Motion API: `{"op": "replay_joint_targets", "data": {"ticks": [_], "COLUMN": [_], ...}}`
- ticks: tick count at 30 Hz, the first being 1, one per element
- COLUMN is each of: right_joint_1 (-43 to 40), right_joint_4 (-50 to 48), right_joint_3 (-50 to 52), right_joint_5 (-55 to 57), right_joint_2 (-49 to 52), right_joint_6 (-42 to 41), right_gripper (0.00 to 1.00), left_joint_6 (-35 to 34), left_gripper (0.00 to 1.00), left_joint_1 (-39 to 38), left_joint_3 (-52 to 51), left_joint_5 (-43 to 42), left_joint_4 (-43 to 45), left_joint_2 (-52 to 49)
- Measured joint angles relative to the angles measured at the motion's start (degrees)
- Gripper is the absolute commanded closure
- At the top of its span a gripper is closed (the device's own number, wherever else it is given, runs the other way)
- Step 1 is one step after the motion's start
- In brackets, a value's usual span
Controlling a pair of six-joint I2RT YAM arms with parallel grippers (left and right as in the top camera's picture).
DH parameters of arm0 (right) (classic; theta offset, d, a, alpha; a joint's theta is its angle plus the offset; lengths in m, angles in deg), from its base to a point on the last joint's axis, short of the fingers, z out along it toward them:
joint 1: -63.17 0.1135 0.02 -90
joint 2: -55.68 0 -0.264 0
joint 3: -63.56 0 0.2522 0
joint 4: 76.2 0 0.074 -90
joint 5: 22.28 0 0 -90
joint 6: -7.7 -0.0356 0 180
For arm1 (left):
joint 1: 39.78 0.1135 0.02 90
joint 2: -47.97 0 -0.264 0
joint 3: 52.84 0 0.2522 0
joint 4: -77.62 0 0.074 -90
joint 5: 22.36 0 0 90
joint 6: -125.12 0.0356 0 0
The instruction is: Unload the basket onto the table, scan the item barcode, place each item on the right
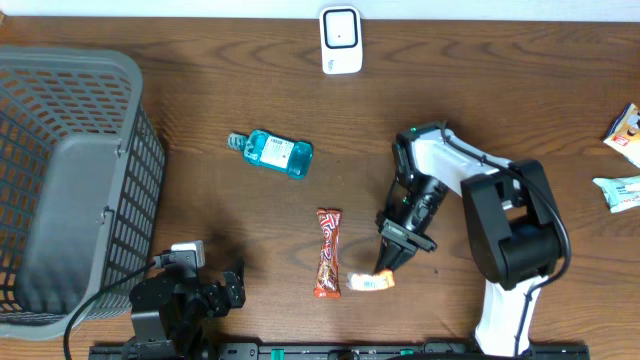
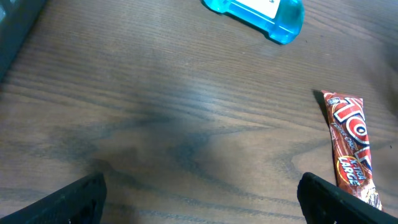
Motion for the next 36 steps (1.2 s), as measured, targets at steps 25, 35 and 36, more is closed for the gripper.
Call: {"op": "replay_joint_targets", "data": {"ticks": [25,35,36], "right_joint_1": [-5.3,-7.5,-7.4], "right_joint_4": [-48.0,-110.4,-114.3], "right_joint_3": [3.2,2.9,2.9], "right_joint_5": [-21.3,-20.5,-18.2], "right_joint_2": [-6.1,-6.1,-6.1], "right_joint_6": [-3.6,-7.3,-7.3], "right_gripper": [0.99,0.99,0.99], "left_joint_6": [0.0,0.0,0.0], "left_gripper": [0.02,0.02,0.02], "left_joint_1": [0.0,0.0,0.0], "left_joint_3": [0.0,0.0,0.0], "left_joint_5": [0.0,0.0,0.0], "left_joint_4": [0.0,0.0,0.0], "left_joint_2": [0.0,0.0,0.0]}}
